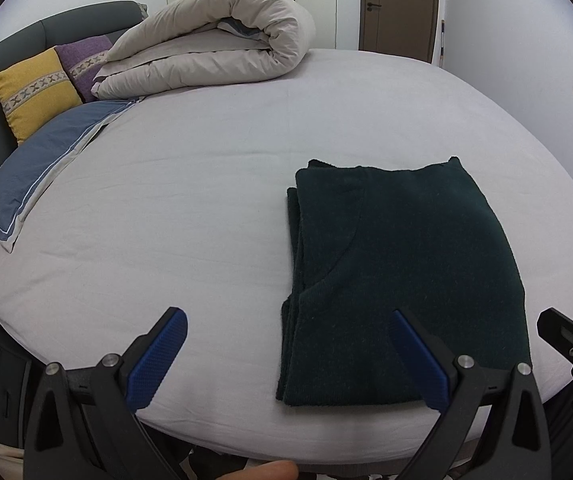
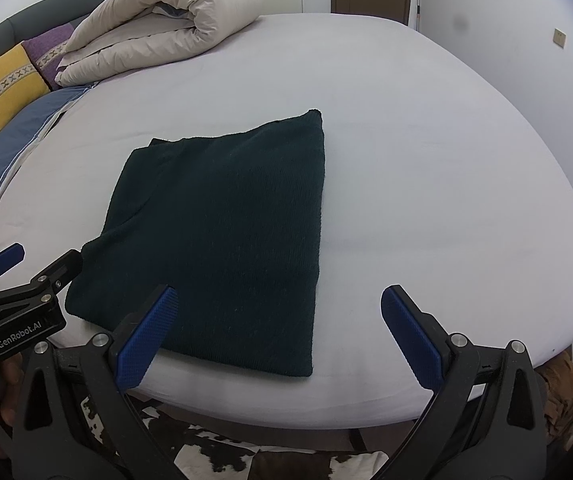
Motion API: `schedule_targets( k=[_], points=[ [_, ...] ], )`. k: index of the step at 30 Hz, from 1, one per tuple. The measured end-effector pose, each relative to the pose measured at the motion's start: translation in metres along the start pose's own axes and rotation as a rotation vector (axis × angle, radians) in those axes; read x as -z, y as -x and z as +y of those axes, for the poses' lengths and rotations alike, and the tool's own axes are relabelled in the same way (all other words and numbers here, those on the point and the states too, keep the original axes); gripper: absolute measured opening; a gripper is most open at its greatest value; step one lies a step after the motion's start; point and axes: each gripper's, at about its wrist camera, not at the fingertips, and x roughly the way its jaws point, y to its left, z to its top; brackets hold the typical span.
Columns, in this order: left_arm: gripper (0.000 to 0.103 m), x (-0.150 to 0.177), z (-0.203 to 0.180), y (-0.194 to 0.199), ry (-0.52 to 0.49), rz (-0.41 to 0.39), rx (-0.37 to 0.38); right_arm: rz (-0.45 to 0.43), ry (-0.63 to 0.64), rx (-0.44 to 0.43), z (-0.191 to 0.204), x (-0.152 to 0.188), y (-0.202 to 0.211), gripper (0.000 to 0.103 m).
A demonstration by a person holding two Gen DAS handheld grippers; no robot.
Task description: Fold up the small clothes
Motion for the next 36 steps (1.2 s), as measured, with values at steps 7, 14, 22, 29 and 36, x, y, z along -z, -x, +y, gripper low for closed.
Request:
schedule_targets(
  k=[7,14,22,29,36],
  points=[
    [0.103,0.0026,0.0009,-0.0007,-0.001,0.004,-0.001,0.0,-0.001,0.001,0.0007,0.0006,0.0004,0.103],
    [0.103,0.005,0.0018,-0.0018,-0.003,0.011,-0.002,0.002,-0.002,0.0,0.0015,0.0019,-0.0005,0.103],
    [0.103,0.0048,0.0021,-0.003,-0.005,0.017,-0.004,0.006,-0.005,0.001,0.0027,0.0048,-0.0011,0.103],
    [0.103,0.0055,0.0022,-0.0033,-0.006,0.019,-0.003,0.007,-0.005,0.0,0.0026,0.0061,-0.0022,0.103],
    [0.103,0.0067,0.0017,-0.0046,-0.005,0.022,-0.004,0.008,-0.005,0.0,0.0026,0.0062,-0.0021,0.103]
  ],
)
